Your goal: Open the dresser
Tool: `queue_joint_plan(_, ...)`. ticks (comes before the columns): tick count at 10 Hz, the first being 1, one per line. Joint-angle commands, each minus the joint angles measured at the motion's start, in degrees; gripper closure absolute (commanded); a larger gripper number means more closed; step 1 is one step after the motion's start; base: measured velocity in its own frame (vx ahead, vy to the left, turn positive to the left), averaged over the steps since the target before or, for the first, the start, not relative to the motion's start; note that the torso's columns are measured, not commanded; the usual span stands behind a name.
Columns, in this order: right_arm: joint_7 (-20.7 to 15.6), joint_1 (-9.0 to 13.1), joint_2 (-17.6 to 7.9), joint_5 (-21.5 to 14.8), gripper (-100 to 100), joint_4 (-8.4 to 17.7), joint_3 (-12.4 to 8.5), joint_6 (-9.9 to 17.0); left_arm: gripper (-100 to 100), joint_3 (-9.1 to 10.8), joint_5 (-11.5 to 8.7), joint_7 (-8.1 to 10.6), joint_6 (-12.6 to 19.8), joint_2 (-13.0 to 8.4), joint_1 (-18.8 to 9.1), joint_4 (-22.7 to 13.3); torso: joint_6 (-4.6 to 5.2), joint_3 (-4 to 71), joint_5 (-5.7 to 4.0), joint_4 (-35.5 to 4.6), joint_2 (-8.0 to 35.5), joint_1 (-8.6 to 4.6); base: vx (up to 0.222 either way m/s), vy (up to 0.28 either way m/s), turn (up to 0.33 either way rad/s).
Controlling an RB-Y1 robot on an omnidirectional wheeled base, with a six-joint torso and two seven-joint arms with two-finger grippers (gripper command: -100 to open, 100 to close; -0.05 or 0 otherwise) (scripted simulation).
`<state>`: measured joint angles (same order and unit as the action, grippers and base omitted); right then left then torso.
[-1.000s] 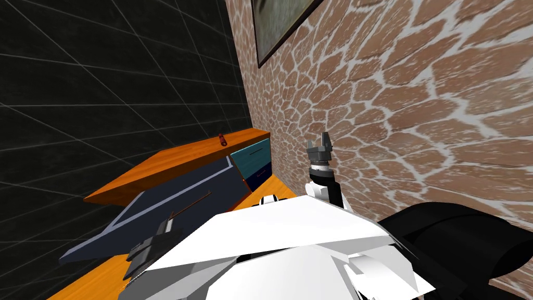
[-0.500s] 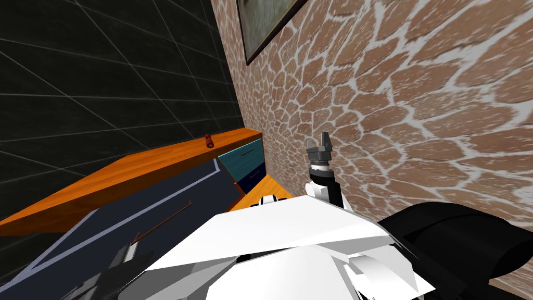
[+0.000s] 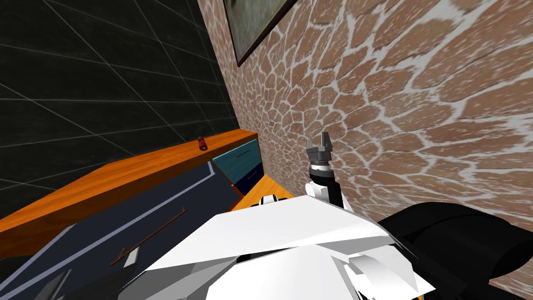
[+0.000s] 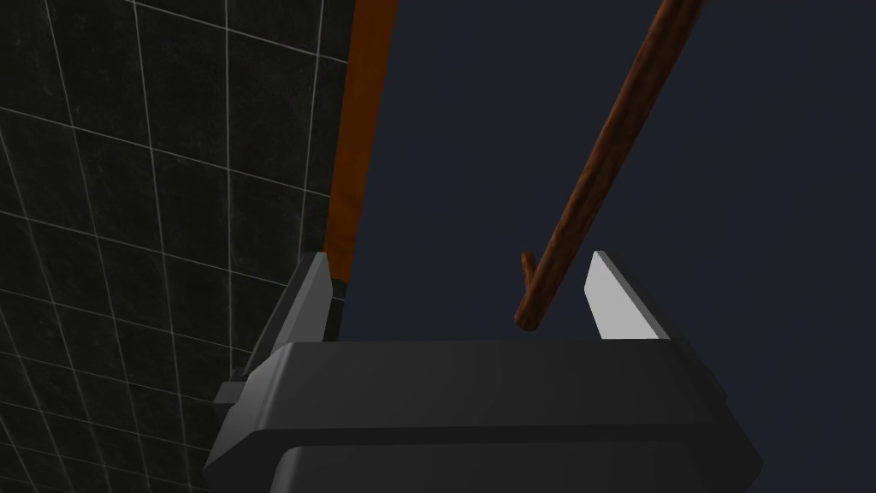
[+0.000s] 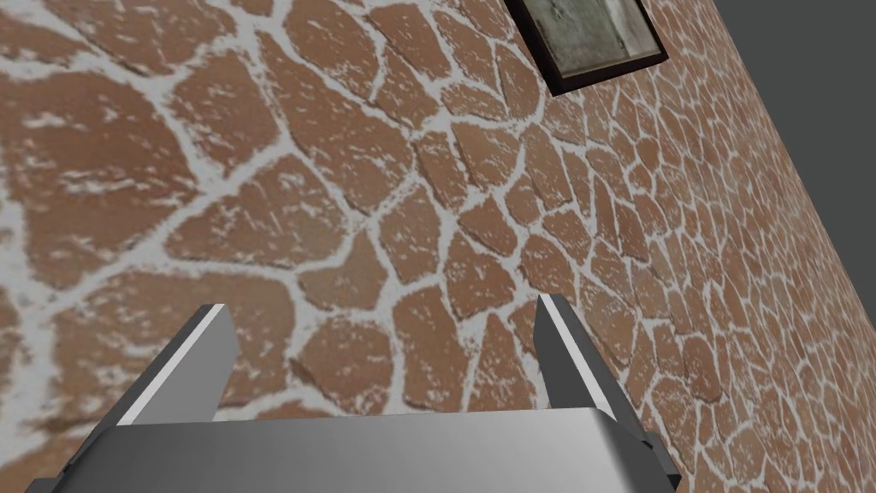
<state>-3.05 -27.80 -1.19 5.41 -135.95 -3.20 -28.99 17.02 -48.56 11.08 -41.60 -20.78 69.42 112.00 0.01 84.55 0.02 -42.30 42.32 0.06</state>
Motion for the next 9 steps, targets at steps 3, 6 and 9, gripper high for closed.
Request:
queue_joint_plan(3,0.0,0.0,0.0,0.0,0,0.0,0.0,0.0,-100,1.83,-3.5,-1.78,2.0,1.1,3.5,4.2,-0.05,0.1,-0.19,0.0,0.0,-0.15,-0.032,0.000,-0.085)
queue_joint_plan(6,0.0,0.0,0.0,0.0,0,0.0,0.0,0.0,0,1.75,-3.6,-1.88,2.3,1.1,3.6,4.3,-0.02,0.1,-0.11,0.0,0.0,-0.15,0.000,0.000,0.000)
queue_joint_plan(9,0.0,0.0,0.0,0.0,0,0.0,0.0,0.0,0,1.71,-3.6,-1.89,2.3,1.1,3.6,4.2,0.00,0.0,-0.06,0.0,0.0,-0.11,0.000,0.000,0.000)
